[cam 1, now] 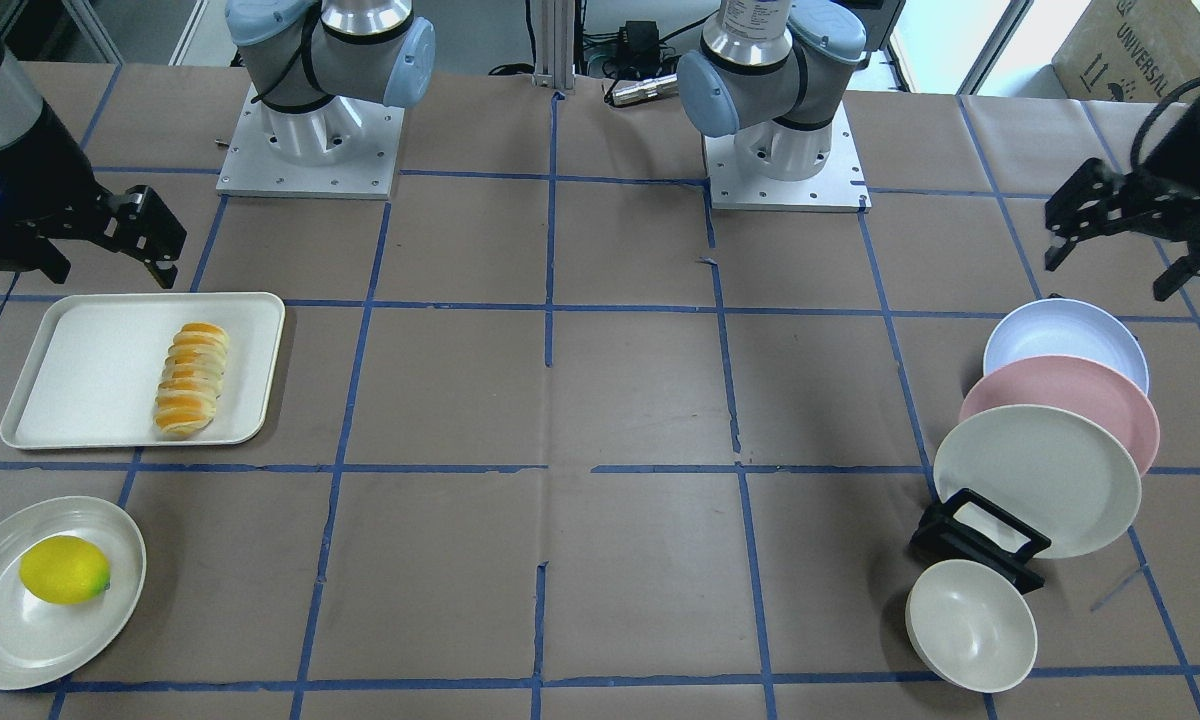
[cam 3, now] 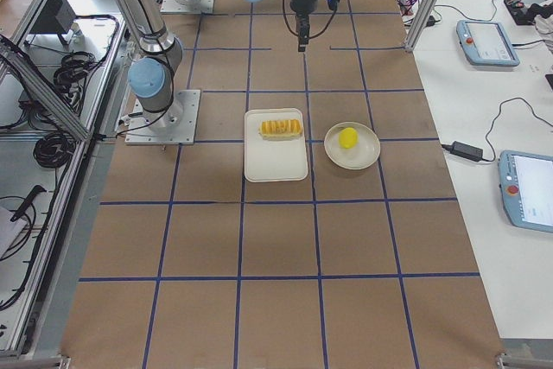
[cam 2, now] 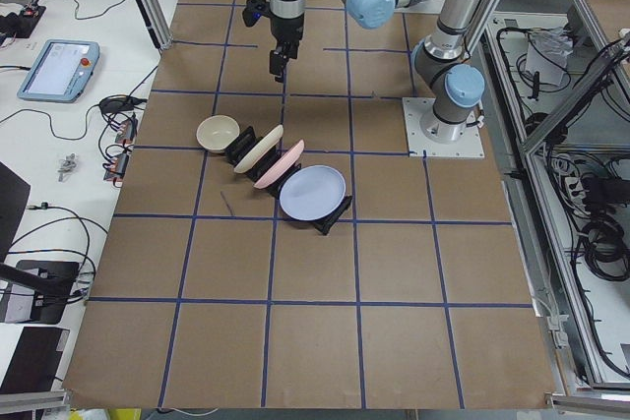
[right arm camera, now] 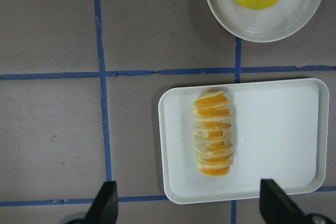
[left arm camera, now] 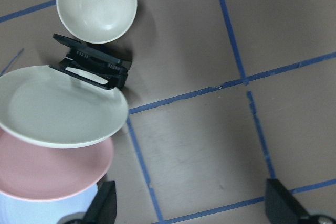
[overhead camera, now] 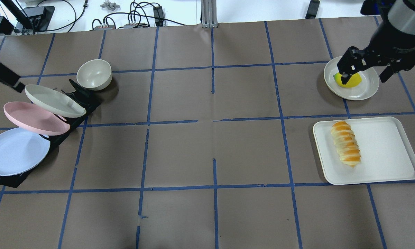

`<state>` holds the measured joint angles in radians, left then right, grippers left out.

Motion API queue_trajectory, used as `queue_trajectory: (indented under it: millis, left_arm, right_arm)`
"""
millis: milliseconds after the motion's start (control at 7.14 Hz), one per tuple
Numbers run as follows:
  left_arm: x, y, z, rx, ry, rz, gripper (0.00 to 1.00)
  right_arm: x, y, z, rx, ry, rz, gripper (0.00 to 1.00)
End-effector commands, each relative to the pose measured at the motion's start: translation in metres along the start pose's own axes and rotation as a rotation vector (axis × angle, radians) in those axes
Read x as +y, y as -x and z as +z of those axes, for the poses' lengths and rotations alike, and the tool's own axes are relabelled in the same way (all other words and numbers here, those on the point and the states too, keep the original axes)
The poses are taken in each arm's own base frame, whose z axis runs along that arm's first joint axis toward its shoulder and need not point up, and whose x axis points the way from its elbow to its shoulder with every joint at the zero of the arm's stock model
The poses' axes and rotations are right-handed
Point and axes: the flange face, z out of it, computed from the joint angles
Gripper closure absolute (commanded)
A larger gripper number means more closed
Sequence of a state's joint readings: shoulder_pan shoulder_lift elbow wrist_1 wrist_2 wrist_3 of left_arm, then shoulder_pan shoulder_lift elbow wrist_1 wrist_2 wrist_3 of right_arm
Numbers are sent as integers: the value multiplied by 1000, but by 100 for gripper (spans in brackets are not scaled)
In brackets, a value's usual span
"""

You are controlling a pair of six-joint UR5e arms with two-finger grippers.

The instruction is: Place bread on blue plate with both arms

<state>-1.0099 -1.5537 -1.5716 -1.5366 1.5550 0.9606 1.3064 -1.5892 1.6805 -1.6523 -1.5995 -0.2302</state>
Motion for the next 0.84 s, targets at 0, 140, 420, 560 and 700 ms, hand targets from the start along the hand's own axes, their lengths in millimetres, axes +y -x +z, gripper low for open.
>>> queue_trajectory:
  millis: [0,140,420,560,700]
  left_arm:
    - [120,109,8,44,5,88,0]
    - [152,149,37,102,-26,77,0]
    - [146,209,111,171,-50,69,0]
    - [140,224,137,216,-74,78,0]
    - [136,226,173,280,-81,76,0]
  right_arm:
    - [6,-29,52,-18,31,10,4]
    - [9,-33,80,-14,25,11,1]
    - [29,-33,126,-25,55,0,1]
    - [30,-32,140,-17,34,-1,1]
    - [39,-30,159,-9,29,-13,1]
